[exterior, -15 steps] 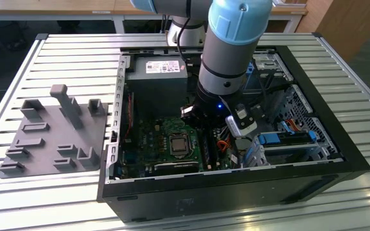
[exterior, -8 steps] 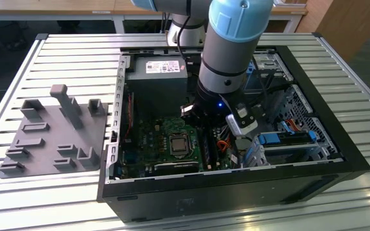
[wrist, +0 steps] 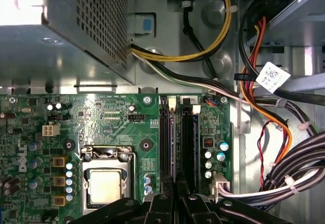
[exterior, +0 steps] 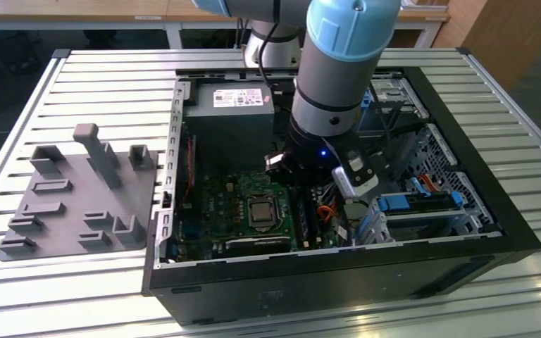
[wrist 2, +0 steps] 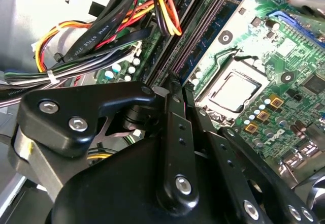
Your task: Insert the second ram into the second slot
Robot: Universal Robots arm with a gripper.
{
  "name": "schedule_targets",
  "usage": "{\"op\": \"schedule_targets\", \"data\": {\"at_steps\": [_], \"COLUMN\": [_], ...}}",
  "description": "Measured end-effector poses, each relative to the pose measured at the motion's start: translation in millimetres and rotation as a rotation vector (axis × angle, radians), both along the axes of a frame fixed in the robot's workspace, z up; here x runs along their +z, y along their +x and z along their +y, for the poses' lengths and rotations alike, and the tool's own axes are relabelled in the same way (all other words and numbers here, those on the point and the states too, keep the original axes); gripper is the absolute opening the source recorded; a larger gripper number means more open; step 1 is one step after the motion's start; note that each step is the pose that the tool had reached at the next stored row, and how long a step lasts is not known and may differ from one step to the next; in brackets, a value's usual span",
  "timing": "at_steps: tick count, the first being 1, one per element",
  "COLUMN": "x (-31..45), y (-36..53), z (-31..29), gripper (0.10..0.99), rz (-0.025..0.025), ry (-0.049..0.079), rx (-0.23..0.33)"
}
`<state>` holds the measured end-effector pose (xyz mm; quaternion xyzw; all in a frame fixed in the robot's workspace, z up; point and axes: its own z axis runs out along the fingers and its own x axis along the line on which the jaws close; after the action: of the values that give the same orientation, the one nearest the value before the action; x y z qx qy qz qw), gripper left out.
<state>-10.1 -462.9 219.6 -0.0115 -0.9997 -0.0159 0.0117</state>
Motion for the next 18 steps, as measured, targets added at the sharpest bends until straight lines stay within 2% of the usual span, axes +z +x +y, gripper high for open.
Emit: {"op": "schedule_targets", "data": {"at_steps": [13,18], "x": [-3.8,-4.7], "y": [0.2,0.2], "z": [1.3,1.4], "gripper": [0.141,0.141], "rz": [0.0001,0.0014], "ry": [0.000,-0.007], "rx": [0.003,0.003]}}
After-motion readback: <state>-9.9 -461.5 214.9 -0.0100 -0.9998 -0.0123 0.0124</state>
